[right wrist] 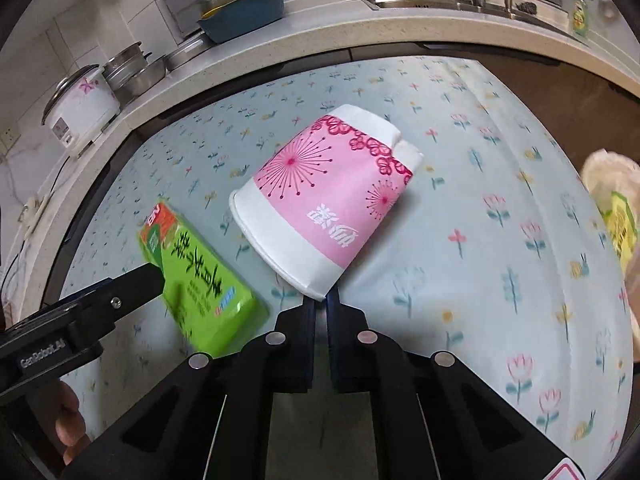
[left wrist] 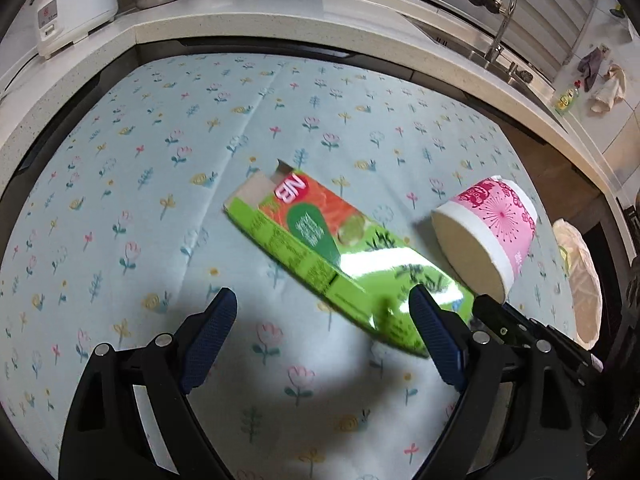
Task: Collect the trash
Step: 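Grasp the green tea carton with the left tool while the right tool grasps the pink cup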
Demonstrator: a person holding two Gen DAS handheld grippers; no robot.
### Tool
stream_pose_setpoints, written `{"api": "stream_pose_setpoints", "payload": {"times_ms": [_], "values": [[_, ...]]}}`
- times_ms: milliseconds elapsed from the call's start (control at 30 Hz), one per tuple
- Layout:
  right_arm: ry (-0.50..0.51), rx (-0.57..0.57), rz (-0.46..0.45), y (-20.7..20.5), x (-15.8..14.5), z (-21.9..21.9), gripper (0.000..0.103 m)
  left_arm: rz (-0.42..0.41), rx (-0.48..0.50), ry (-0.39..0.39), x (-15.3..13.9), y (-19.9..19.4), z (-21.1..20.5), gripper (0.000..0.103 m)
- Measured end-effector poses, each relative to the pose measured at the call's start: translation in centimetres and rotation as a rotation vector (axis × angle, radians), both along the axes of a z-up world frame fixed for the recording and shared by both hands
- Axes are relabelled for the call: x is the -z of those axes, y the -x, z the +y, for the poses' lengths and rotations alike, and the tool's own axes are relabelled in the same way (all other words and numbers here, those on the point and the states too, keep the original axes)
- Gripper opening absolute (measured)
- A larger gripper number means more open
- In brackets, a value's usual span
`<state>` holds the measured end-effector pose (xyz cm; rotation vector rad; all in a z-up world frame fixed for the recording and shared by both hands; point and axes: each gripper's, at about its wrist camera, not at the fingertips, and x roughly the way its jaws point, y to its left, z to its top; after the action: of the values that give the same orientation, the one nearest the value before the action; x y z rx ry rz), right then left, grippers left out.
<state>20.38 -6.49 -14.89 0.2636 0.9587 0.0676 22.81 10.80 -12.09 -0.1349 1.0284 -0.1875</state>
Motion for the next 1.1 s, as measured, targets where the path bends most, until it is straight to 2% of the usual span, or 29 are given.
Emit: {"api": "stream_pose_setpoints", "payload": {"times_ms": [133,233,367,567,633,700,800,867,1100], "values": [[-0.002,0.002,0.000,3.3,-0.4,-0.4,0.003,0.035,-0.018,0.037,0.2,0.9,-1.0,0.084],[0.001,0.033,-0.027,4.4,-1.2,-1.3,0.003,0.012,-0.063,0.061,-0.8,0.5,-1.9,0.084],[-0.005,0.098,-0.062,4.6,-2.7,-3.4,0.003,-0.002,-0.143,-0.002,-1.3,-1.3,-3.5,0.088],[-0.023,0.160,-0.082,4.8,-3.5,-6.1,0.003,0.125,-0.250,-0.047,1.8,-4.2,-4.0,0.087],[-0.026,0.162,-0.082,4.8,-3.5,-6.4,0.003,0.109,-0.263,-0.071,2.0,-3.8,-4.1,0.085],[-0.032,0.162,-0.082,4.9,-3.4,-6.7,0.003,0.091,-0.240,-0.077,1.9,-3.5,-4.5,0.073],[-0.043,0.161,-0.088,5.1,-3.6,-7.0,0.003,0.083,-0.181,-0.046,1.4,-2.8,-5.2,0.055],[-0.051,0.161,-0.098,5.3,-3.9,-7.2,0.003,0.083,-0.135,-0.022,1.0,-2.2,-5.9,0.053],[-0.058,0.184,-0.150,6.7,-5.7,-9.0,0.003,0.019,-0.014,-0.014,-1.8,0.7,-10.2,0.052]]}}
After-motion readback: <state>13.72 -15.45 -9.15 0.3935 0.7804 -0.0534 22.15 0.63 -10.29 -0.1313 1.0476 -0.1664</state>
